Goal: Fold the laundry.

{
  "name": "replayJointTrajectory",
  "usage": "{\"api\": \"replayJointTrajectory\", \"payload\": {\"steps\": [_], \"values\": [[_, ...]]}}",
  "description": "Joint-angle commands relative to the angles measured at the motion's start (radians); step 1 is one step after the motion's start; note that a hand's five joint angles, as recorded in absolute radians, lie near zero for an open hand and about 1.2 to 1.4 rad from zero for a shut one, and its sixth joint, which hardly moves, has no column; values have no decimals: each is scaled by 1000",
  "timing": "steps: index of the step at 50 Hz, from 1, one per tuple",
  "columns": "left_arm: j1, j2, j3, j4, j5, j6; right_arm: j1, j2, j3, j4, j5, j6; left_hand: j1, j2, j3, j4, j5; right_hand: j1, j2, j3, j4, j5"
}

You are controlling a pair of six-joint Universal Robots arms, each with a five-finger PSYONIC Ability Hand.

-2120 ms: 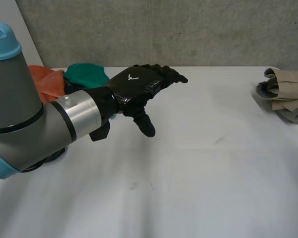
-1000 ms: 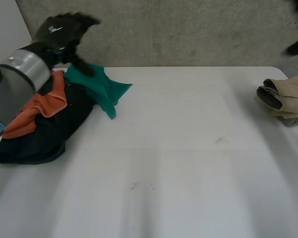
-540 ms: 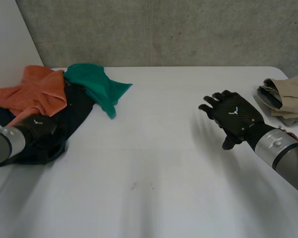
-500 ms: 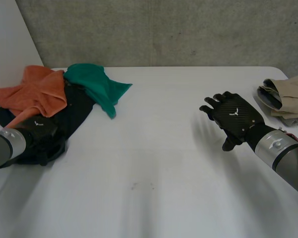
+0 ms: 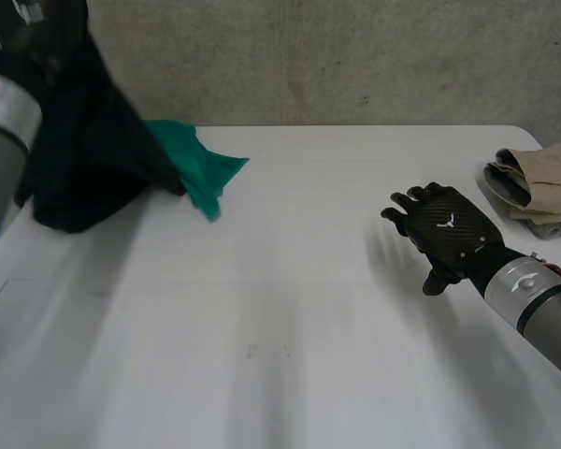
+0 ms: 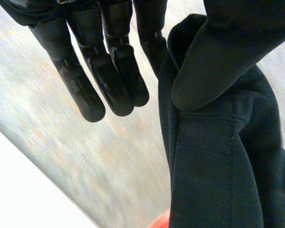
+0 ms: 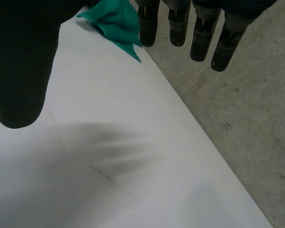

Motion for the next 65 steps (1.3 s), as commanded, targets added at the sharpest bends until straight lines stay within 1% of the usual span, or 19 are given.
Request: {"api": "replayJointTrajectory", "payload": {"steps": [1,6,9,10,16,17,18,19,20,21,22,29,33,41,45,50,54,59,65], "values": [[-81,128,110,-4,-7,-237,-6,-24,5,-7,1,2,268,202,209,198,247,-28,-47,-40,-61,-61],[-186,117,120,-2,10,-339,-8,-40,-16,-10,39,10,268,202,209,198,247,-28,-47,-40,-61,-61],[-280,55,142,2,33,-374,-8,-49,-35,-12,88,37,268,202,209,198,247,-28,-47,-40,-61,-61],[-323,13,154,4,50,-385,-9,-55,-48,-12,130,71,268,202,209,198,247,-28,-47,-40,-61,-61],[-449,-165,186,19,102,-440,-23,-67,-90,-10,234,191,268,202,209,198,247,-28,-47,-40,-61,-61],[-460,-192,192,25,105,-451,-29,-67,-93,-10,240,200,164,98,105,94,143,-28,-47,-40,-61,-61],[-482,-246,203,32,111,-478,-44,-67,-99,-10,245,214,-488,-554,-547,-558,-509,-28,-47,-40,-61,-61],[-495,-269,206,30,116,-492,-51,-67,-101,-10,245,217,-867,-933,-926,-937,-888,-28,-47,-40,-61,-61],[-504,-289,209,32,124,-504,-57,-67,-102,-10,245,220,-953,-1019,-1013,-1023,-975,-28,-47,-40,-61,-61],[-513,-303,209,33,130,-512,-63,-67,-102,-10,245,223,-886,-952,-946,-956,-908,-28,-47,-40,-61,-61],[-521,-318,211,30,142,-527,-71,-69,-105,-9,245,226,-953,-1019,-1013,-1023,-975,-28,-47,-40,-61,-61],[-515,-273,174,29,148,-544,-68,-72,-110,0,239,226,-953,-1019,-1013,-1023,-975,-28,-47,-40,-61,-61],[-458,-150,107,24,148,-534,-61,-87,-125,40,202,226,-953,-1019,-1013,-1023,-975,-28,-47,-40,-61,-61],[-306,-9,-74,-8,142,-521,-28,-113,-157,400,69,235,-953,-1019,-1013,-1023,-975,-28,-47,-40,-61,-61],[-259,-13,-125,-95,141,-451,12,-80,-144,451,52,257,-953,-1019,-1013,-1023,-975,-28,-47,-40,-61,-61],[-211,-64,-173,-203,130,-281,118,-15,-144,386,81,263,-923,-989,-983,-993,-945,-28,-47,-40,-61,-61],[-161,-98,-216,-247,75,-144,136,43,-151,295,168,263,-897,-963,-956,-967,-918,-28,-47,-40,-61,-61],[-153,-139,-249,-251,-16,-67,167,121,-191,255,245,254,-853,-919,-912,-923,-874,-28,-47,-40,-61,-61],[-161,-219,-249,-248,-43,-49,195,222,-254,251,271,255,-780,-846,-839,-849,-801,-28,-47,-40,-61,-61]]}}
